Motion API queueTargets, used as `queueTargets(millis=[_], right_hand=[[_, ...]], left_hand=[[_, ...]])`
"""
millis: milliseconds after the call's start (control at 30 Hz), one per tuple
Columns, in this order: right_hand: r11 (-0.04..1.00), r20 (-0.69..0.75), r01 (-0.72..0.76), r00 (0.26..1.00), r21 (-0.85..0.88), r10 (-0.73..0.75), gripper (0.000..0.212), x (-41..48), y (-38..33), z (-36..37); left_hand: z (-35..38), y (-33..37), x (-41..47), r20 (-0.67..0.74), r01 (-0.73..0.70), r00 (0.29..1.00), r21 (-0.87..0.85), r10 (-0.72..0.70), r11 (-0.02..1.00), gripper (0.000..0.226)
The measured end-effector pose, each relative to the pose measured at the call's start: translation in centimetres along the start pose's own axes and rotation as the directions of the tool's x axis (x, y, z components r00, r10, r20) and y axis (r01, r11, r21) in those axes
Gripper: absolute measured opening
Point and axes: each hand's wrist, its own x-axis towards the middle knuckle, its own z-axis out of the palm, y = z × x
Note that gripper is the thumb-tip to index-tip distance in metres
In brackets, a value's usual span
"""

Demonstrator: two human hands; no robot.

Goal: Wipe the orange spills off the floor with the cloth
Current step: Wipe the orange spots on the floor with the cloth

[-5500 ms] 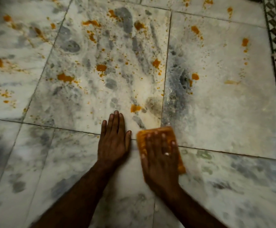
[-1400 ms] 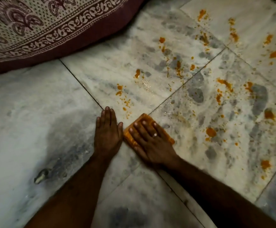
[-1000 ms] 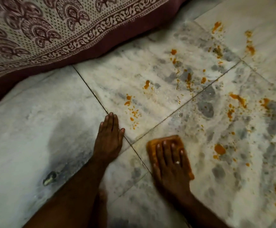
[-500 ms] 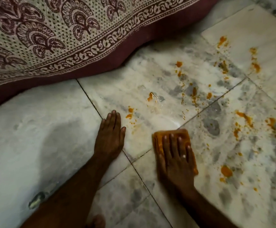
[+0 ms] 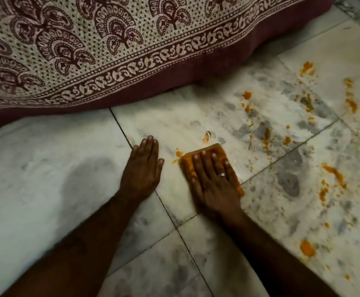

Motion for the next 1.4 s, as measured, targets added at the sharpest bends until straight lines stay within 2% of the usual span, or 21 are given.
queueTargets(millis=[67,133,233,333,433,600,733,800,933,1033,1100,1233,1333,1400], right_hand=[[0.986,-0.026,-0.165,0.986,0.016,0.166,0.064,-2.2,0.2,0.0],[0.968,-0.043,-0.251,0.967,0.01,0.251,0.065,-5.7,-0.6,0.2],[0.995,0.0,-0.095,0.996,0.02,0.095,0.066,-8.1,-3.4,0.4],[0.994,0.04,0.105,0.994,0.026,-0.106,0.065,-4.2,-4.4,0.4],[0.991,0.066,0.126,0.99,0.044,-0.128,0.063,2.0,-3.9,-0.3],[0.996,0.129,-0.087,0.988,0.035,0.082,0.065,7.4,-0.2,-1.8],[0.935,0.018,-0.352,0.936,0.035,0.352,0.066,3.4,1.1,-1.2],[0.911,-0.044,-0.405,0.912,0.075,0.408,0.066,0.4,-0.6,-0.8],[0.958,-0.033,-0.272,0.961,0.094,0.276,0.065,-1.2,-3.8,0.3],[0.983,-0.065,-0.171,0.982,0.072,0.176,0.063,3.4,-2.5,0.0],[0.979,-0.033,-0.191,0.98,0.075,0.194,0.063,6.1,-0.3,-0.9],[0.91,0.058,-0.409,0.912,0.06,0.406,0.068,6.2,4.7,-2.1],[0.797,0.019,-0.599,0.8,0.077,0.599,0.066,0.9,5.7,-1.7],[0.737,-0.003,-0.67,0.74,0.095,0.673,0.063,-2.8,3.3,-1.8]], left_hand=[[-0.1,0.0,0.0,-0.011,0.004,1.0,0.0,-0.004,1.0,0.064],[0.0,0.3,0.1,-0.022,-0.002,1.0,0.005,0.002,1.0,0.063],[0.1,0.2,0.5,-0.042,0.007,0.999,-0.009,-0.007,1.0,0.06],[0.3,0.1,0.4,-0.068,-0.031,0.997,0.002,0.031,1.0,0.057],[0.6,-0.2,0.4,-0.097,-0.047,0.994,0.014,0.048,0.999,0.055],[0.4,-0.1,0.6,-0.055,-0.017,0.998,-0.003,0.017,1.0,0.059],[0.0,0.4,0.9,-0.048,0.003,0.999,0.0,-0.003,1.0,0.062],[-0.1,1.4,2.5,-0.021,-0.037,0.999,-0.005,0.037,0.999,0.062],[0.5,3.7,7.0,0.031,-0.149,0.988,-0.064,0.151,0.987,0.059],[1.1,3.4,8.3,0.01,-0.187,0.982,-0.062,0.188,0.98,0.057],[1.2,3.4,8.3,-0.004,-0.177,0.984,-0.05,0.177,0.983,0.057],[1.2,4.1,8.3,0.0,-0.148,0.989,-0.019,0.148,0.989,0.061],[0.9,4.2,8.4,-0.005,-0.166,0.986,-0.019,0.166,0.986,0.061],[0.5,4.4,8.5,0.011,-0.206,0.979,-0.012,0.206,0.979,0.061]])
